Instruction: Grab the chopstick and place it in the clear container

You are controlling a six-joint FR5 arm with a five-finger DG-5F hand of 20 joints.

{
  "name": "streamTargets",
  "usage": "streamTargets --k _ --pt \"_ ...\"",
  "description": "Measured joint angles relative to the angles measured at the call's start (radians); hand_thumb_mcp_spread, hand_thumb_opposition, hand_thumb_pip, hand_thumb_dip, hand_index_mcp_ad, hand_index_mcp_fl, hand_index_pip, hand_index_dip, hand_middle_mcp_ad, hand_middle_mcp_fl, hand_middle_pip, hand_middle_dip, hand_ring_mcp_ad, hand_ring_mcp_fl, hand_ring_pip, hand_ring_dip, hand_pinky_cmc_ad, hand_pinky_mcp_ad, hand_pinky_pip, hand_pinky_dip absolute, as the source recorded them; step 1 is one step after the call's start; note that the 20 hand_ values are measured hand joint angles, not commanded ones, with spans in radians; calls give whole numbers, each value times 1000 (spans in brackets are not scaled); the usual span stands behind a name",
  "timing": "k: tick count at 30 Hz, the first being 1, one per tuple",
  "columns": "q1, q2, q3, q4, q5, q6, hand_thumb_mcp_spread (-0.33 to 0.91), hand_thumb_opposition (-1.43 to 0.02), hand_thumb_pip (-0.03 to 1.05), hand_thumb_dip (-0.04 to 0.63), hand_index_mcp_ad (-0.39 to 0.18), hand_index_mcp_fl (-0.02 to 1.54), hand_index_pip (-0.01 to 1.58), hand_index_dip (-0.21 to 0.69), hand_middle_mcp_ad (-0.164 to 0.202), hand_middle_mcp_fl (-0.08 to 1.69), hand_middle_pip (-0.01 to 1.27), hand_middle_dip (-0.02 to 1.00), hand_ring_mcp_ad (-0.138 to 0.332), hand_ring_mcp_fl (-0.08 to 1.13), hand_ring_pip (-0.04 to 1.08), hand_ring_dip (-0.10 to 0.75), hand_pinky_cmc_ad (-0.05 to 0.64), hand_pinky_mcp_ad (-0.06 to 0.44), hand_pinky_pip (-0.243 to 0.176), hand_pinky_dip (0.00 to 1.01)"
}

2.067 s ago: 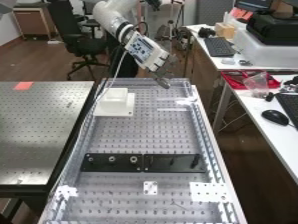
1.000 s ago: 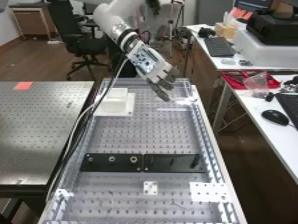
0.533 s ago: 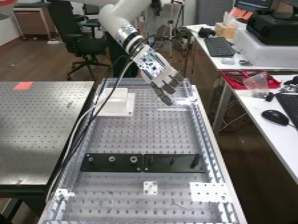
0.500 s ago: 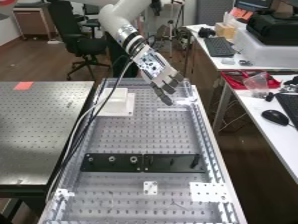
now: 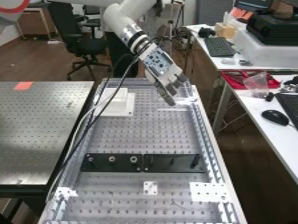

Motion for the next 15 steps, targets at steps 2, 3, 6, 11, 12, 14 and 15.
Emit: streamTargets --k 2,3,6,11,12,14,15 --pt "0 -7 13 -10 3 -8 552 -1077 621 265 -136 742 1218 -26 10 967 661 618 45 899 204 483 330 134 -28 454" --pt "0 -9 16 -13 3 -10 552 -1077 621 265 -136 742 1215 -24 10 967 661 618 45 899 204 483 330 133 -28 454" --pt "0 -20 36 -35 7 -15 552 -1075 621 265 -136 756 1201 -24 10 965 661 620 44 899 204 482 330 133 -28 454" --pt "0 -41 65 -77 14 5 552 -1077 621 265 -136 759 1197 -24 12 963 658 611 44 899 204 480 333 129 -24 475" --pt "0 -43 66 -81 15 10 552 -1077 621 265 -136 759 1197 -24 12 963 658 611 44 899 206 480 333 129 -28 475" --pt "0 -53 77 -100 13 41 552 -1079 621 265 -136 759 1197 -24 12 963 658 613 44 899 215 480 333 129 -28 475" --pt "-1 -56 80 -105 12 47 555 -1079 621 265 -136 759 1197 -26 12 963 658 613 44 895 236 480 330 129 -28 475"
